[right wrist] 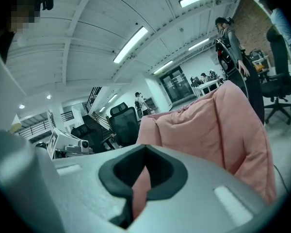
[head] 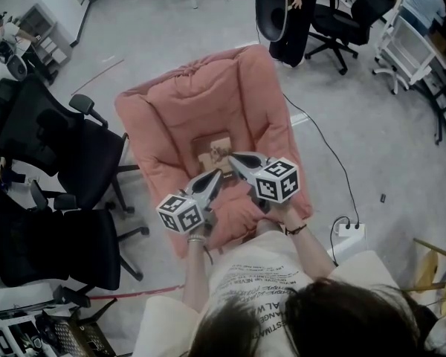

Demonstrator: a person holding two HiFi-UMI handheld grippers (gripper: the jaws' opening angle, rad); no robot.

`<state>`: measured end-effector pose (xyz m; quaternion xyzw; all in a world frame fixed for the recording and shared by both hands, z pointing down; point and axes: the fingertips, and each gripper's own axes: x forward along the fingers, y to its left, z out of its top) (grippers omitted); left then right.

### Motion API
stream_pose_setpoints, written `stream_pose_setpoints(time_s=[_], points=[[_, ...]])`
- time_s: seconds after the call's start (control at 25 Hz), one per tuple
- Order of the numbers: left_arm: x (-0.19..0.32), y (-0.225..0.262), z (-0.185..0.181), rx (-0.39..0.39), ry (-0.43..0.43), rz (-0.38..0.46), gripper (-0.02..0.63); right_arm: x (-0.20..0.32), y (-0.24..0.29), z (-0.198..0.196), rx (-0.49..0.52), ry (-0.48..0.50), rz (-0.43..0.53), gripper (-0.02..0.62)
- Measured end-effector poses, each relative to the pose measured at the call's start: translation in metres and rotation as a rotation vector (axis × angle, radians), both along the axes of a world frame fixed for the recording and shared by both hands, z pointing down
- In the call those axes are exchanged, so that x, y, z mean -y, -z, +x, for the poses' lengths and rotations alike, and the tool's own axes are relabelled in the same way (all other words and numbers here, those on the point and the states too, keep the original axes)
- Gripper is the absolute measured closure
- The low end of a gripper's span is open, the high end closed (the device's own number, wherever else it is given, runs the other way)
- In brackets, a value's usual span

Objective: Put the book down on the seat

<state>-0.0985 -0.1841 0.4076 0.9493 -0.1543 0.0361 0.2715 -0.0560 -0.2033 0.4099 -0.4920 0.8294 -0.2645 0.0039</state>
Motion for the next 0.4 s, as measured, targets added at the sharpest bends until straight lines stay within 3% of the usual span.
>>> stream_pose_setpoints(time_s=[0.4], points=[[0.003, -0.0045, -0.0015, 0.009, -0.003, -0.003, 0.603, 0.004, -0.0024, -0.0002, -0.002, 0.001, 0.0, 0.594]])
